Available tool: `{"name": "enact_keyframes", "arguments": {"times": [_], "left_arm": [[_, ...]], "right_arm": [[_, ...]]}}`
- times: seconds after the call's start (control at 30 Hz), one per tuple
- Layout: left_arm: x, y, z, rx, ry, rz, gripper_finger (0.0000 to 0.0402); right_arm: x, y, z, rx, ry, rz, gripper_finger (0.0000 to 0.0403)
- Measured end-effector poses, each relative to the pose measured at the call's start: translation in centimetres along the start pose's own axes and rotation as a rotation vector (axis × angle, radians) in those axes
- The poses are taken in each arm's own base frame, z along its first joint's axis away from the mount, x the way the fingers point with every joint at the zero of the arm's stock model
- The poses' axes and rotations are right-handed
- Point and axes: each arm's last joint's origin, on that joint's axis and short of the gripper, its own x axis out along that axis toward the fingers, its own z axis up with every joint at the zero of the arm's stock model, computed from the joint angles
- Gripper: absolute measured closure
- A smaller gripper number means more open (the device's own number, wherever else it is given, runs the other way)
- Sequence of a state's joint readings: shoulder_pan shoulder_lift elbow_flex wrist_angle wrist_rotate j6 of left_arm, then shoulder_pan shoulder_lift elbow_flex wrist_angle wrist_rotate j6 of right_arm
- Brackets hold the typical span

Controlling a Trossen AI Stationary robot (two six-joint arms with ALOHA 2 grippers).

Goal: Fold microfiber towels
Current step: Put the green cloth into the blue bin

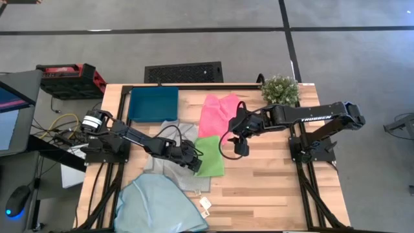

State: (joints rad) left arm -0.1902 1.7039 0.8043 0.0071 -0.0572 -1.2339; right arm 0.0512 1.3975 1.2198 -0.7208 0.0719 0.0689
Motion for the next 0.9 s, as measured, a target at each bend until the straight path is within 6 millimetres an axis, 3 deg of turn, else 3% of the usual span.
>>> {"name": "enact_keyframes", "arguments": {"times": [0.23,0.4,0.63,0.9], "left_arm": [[0.0,0.0,0.1,0.025,-0.023,0.009,0.0341],[0.0,0.0,0.1,0.025,-0.034,0.012,0.0393],[-0.8,-0.3,0.4,0.035,-0.066,-0.006,0.0399],[-3.6,0.5,1.2,0.043,-0.069,0.111,0.0401]], "right_arm": [[0.0,-0.2,0.0,0.006,-0.001,-0.005,0.0182],[0.0,-0.2,0.0,0.006,0.0,-0.005,0.0182],[0.0,-0.2,0.0,0.006,0.0,-0.005,0.0182],[0.0,-0.3,0.0,-0.018,0.0,-0.006,0.0182]]}}
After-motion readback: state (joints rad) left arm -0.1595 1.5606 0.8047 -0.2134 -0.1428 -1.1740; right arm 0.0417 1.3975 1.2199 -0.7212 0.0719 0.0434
